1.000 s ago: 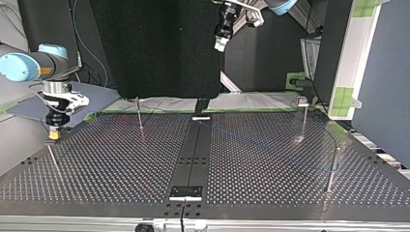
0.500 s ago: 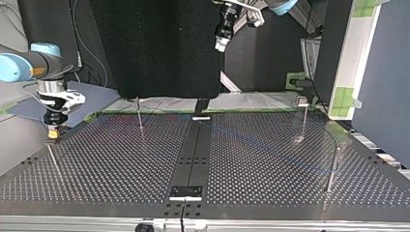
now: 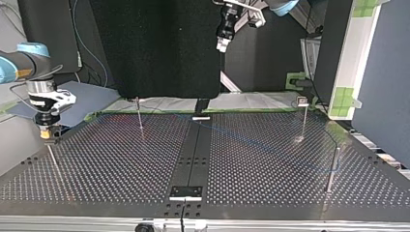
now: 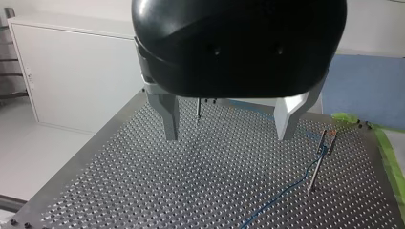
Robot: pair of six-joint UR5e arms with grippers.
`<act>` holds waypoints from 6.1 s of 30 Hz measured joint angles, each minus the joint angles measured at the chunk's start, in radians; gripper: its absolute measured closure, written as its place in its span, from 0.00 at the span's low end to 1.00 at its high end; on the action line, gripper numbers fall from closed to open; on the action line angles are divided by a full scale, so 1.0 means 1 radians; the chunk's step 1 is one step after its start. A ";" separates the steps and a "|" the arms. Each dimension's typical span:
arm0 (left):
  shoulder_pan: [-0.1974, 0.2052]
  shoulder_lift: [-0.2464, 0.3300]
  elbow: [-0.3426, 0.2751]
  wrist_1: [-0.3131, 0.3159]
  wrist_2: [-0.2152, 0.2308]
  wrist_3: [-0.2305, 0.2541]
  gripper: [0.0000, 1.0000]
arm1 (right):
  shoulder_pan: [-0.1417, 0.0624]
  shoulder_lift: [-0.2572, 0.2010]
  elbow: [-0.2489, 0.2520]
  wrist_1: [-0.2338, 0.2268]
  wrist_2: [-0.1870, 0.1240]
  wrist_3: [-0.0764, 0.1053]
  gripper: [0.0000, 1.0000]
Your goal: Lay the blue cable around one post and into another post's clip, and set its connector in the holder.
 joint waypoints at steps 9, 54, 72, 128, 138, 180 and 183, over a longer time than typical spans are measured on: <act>0.004 0.000 0.000 -0.005 0.000 0.000 0.00 | -0.018 0.002 -0.001 -0.011 -0.058 0.003 0.99; 0.032 0.000 0.000 -0.025 0.008 0.011 0.00 | -0.035 0.076 -0.074 -0.022 -0.156 0.009 0.99; 0.038 0.000 0.000 -0.032 0.015 0.013 0.00 | -0.041 0.078 -0.082 -0.030 -0.190 0.012 0.99; 0.045 0.000 0.001 -0.028 0.030 0.014 0.00 | -0.053 0.090 -0.082 -0.089 -0.241 0.027 0.99; 0.046 0.000 0.001 -0.028 0.030 0.014 0.00 | -0.051 0.090 -0.082 -0.091 -0.236 0.028 0.58; 0.046 0.000 0.000 -0.028 0.030 0.014 0.00 | -0.049 0.092 -0.082 -0.085 -0.218 0.029 0.00; 0.046 0.000 0.000 -0.028 0.030 0.014 0.00 | -0.049 0.092 -0.082 -0.086 -0.214 0.029 0.00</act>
